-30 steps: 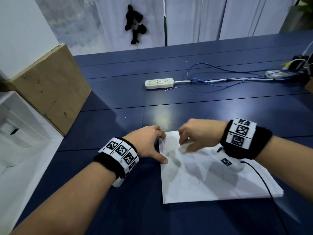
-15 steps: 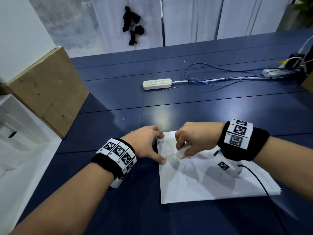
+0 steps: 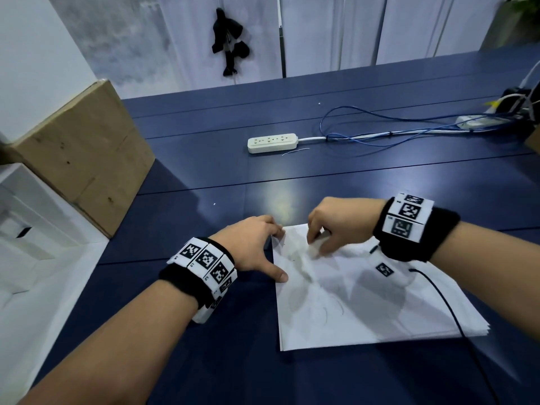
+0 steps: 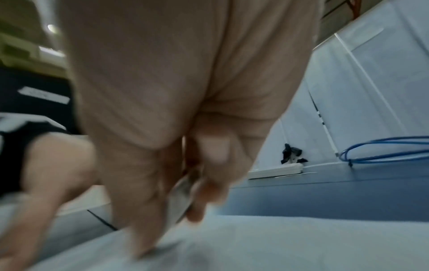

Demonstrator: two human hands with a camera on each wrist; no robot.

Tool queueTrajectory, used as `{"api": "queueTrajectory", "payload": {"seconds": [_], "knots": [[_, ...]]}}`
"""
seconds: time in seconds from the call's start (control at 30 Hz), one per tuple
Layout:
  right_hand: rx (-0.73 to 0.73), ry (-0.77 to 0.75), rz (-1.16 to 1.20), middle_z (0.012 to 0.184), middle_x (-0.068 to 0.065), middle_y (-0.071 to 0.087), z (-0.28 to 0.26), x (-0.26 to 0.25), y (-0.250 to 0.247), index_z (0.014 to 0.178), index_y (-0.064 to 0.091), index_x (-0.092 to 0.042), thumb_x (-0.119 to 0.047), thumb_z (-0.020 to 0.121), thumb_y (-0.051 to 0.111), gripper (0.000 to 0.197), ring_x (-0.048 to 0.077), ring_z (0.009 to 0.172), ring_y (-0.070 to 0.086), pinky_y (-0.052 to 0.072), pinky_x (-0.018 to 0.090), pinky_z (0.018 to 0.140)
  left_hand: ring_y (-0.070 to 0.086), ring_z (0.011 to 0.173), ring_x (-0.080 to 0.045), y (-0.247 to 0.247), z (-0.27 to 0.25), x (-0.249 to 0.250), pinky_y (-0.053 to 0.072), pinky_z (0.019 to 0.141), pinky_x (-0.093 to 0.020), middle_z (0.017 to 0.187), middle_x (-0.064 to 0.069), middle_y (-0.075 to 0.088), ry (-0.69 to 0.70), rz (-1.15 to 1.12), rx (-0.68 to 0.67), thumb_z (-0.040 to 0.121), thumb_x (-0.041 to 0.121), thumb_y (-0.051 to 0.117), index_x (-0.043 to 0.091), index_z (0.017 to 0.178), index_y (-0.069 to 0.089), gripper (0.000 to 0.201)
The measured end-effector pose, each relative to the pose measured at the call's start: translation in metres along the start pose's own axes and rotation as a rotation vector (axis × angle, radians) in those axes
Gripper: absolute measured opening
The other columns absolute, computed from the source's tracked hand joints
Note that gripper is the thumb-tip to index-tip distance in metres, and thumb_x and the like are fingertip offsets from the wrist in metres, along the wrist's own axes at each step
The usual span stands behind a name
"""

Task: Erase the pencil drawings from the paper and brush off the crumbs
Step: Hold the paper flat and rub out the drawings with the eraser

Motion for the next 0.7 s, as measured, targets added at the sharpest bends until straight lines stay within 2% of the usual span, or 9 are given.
{"api": "queueTrajectory", "payload": {"seconds": [0.1, 0.17, 0.27, 0.33, 0.37, 0.5, 0.57, 0.63, 0.7], "knots": [[0.125, 0.128, -0.056, 0.093, 0.001, 0.065, 0.011, 0.015, -0.01, 0.096, 0.075, -0.022, -0.034, 0.081, 0.067, 0.021, 0.026, 0.087, 0.06, 0.052, 0.04, 0.074, 0.054, 0.109, -0.009, 0.001, 0.0, -0.001, 0.05, 0.094, -0.039, 0.116, 0.022, 0.046, 0.002, 0.0, 0.008, 0.041, 0.086, 0.069, 0.03, 0.127, 0.057, 0.103], [0.132, 0.113, -0.058, 0.093, 0.002, 0.065, 0.009, 0.014, -0.007, 0.095, 0.076, -0.02, -0.033, 0.081, 0.067, 0.021, 0.026, 0.087, 0.06, 0.05, 0.039, 0.074, 0.054, 0.109, -0.009, 0.001, 0.0, -0.001, 0.05, 0.093, -0.039, 0.115, 0.021, 0.046, 0.0, 0.001, 0.012, 0.041, 0.086, 0.068, 0.03, 0.127, 0.057, 0.103], [0.035, -0.06, -0.04, 0.091, 0.002, 0.065, -0.009, -0.003, 0.003, 0.094, 0.075, -0.018, -0.034, 0.079, 0.07, 0.023, 0.023, 0.081, 0.059, 0.047, 0.033, 0.071, 0.053, 0.111, -0.009, 0.0, 0.0, 0.0, 0.05, 0.094, -0.04, 0.117, 0.019, 0.047, 0.004, 0.001, 0.003, 0.042, 0.084, 0.069, 0.026, 0.132, 0.056, 0.107], [-0.079, -0.072, -0.017, 0.092, -0.002, 0.065, -0.015, -0.01, 0.008, 0.097, 0.075, -0.021, -0.038, 0.079, 0.07, 0.025, 0.019, 0.081, 0.058, 0.047, 0.031, 0.072, 0.053, 0.114, -0.01, 0.0, 0.0, 0.0, 0.049, 0.096, -0.04, 0.12, 0.018, 0.047, 0.002, -0.004, 0.0, 0.043, 0.083, 0.069, 0.024, 0.135, 0.054, 0.111], [-0.079, -0.062, -0.019, 0.092, -0.002, 0.066, -0.013, -0.01, 0.007, 0.097, 0.075, -0.022, -0.04, 0.078, 0.07, 0.026, 0.019, 0.081, 0.059, 0.048, 0.031, 0.072, 0.053, 0.113, -0.01, 0.0, 0.0, 0.001, 0.05, 0.095, -0.04, 0.119, 0.017, 0.047, 0.001, -0.004, 0.001, 0.042, 0.084, 0.068, 0.024, 0.135, 0.054, 0.111], [0.098, 0.107, -0.108, 0.088, 0.004, 0.067, 0.012, 0.012, -0.01, 0.092, 0.074, -0.02, -0.039, 0.079, 0.063, 0.025, 0.029, 0.082, 0.061, 0.053, 0.041, 0.07, 0.054, 0.11, -0.009, -0.001, 0.0, 0.0, 0.05, 0.094, -0.04, 0.116, 0.018, 0.047, 0.001, -0.001, 0.007, 0.042, 0.084, 0.068, 0.026, 0.129, 0.057, 0.105], [0.131, 0.158, -0.088, 0.085, 0.003, 0.066, 0.014, 0.018, -0.008, 0.09, 0.074, -0.021, -0.039, 0.08, 0.064, 0.023, 0.028, 0.08, 0.059, 0.053, 0.042, 0.069, 0.054, 0.108, -0.01, 0.0, 0.0, 0.0, 0.05, 0.093, -0.039, 0.114, 0.018, 0.047, 0.0, 0.0, 0.011, 0.042, 0.084, 0.069, 0.027, 0.126, 0.058, 0.102], [0.133, 0.097, -0.049, 0.085, 0.002, 0.064, 0.004, 0.012, -0.002, 0.088, 0.074, -0.02, -0.037, 0.079, 0.065, 0.021, 0.027, 0.079, 0.058, 0.051, 0.039, 0.07, 0.054, 0.107, -0.01, 0.0, 0.0, 0.0, 0.05, 0.093, -0.039, 0.113, 0.018, 0.047, 0.005, 0.005, 0.013, 0.042, 0.085, 0.068, 0.027, 0.126, 0.058, 0.103], [0.036, -0.001, -0.002, 0.088, -0.002, 0.063, -0.01, -0.001, 0.005, 0.093, 0.075, -0.022, -0.039, 0.079, 0.068, 0.022, 0.02, 0.076, 0.056, 0.048, 0.033, 0.071, 0.054, 0.109, -0.01, 0.0, 0.0, 0.0, 0.05, 0.094, -0.038, 0.116, 0.016, 0.048, 0.009, 0.001, 0.011, 0.042, 0.084, 0.068, 0.024, 0.129, 0.057, 0.106]]}}
Point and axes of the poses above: each hand's wrist, its own z-axis towards the middle knuckle, its own y-axis out of the palm, x = y × z, the point moved 2 cm from there along z, towards the middle knuckle
